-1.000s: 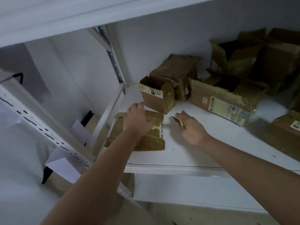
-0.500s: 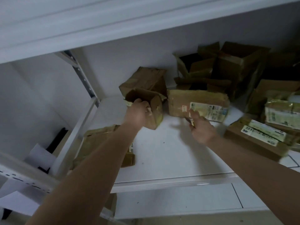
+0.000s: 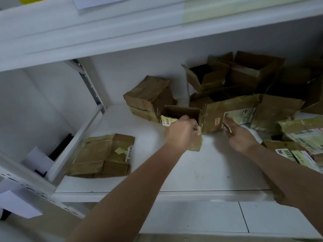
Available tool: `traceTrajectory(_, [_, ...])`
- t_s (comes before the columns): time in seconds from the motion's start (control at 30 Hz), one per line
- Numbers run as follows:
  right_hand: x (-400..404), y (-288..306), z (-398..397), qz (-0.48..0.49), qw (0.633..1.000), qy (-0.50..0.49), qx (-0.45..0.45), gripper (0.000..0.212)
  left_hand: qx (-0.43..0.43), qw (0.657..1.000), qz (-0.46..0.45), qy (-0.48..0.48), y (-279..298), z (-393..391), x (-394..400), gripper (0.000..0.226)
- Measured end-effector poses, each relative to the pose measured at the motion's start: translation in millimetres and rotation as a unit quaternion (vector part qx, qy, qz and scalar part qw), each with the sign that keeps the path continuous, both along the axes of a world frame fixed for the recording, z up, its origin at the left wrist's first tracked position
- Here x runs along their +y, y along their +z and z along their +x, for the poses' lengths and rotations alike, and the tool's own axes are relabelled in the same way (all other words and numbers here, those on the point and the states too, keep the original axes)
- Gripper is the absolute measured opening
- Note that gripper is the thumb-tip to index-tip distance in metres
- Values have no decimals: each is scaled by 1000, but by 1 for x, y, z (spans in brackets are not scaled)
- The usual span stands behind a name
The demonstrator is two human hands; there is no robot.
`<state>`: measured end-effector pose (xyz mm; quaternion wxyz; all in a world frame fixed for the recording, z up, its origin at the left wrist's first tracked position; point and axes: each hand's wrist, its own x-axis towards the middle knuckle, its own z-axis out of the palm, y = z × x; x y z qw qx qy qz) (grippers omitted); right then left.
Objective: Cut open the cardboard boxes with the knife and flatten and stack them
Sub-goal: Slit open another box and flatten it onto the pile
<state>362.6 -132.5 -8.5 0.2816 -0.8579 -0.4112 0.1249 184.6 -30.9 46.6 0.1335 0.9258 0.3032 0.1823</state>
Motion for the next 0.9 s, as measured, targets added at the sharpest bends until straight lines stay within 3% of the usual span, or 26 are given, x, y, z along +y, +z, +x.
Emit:
traceTrajectory(0.2, [2, 7, -7, 24, 1000, 11, 4, 45, -21, 1000, 3, 14, -6, -6, -9, 30])
traceTrajectory(0.33, [14, 19, -31, 66, 997, 21, -13, 21, 30, 994, 86, 54, -2, -33, 1, 54])
traceTrajectory(0.4, [18, 24, -42, 85, 996, 23, -15, 21, 63, 986, 135, 78, 4, -48, 13, 39])
traceTrajectory(0.5, [23, 33, -57, 96, 995, 19, -10, 24, 59, 982, 176, 19, 20, -60, 26, 26])
traceTrajectory(0.67, [26, 49, -70, 130, 990, -45, 12, 26, -10, 999, 24, 22, 43, -67, 40, 32])
traceTrajectory(0.8, [18, 50, -77, 81, 993, -55, 62, 19, 127, 986, -38, 103, 18, -76, 56, 43])
traceTrajectory(0.9, [8, 36, -77, 41, 993, -56, 94, 31, 85, 992, 29, 86, 9, -83, 56, 55])
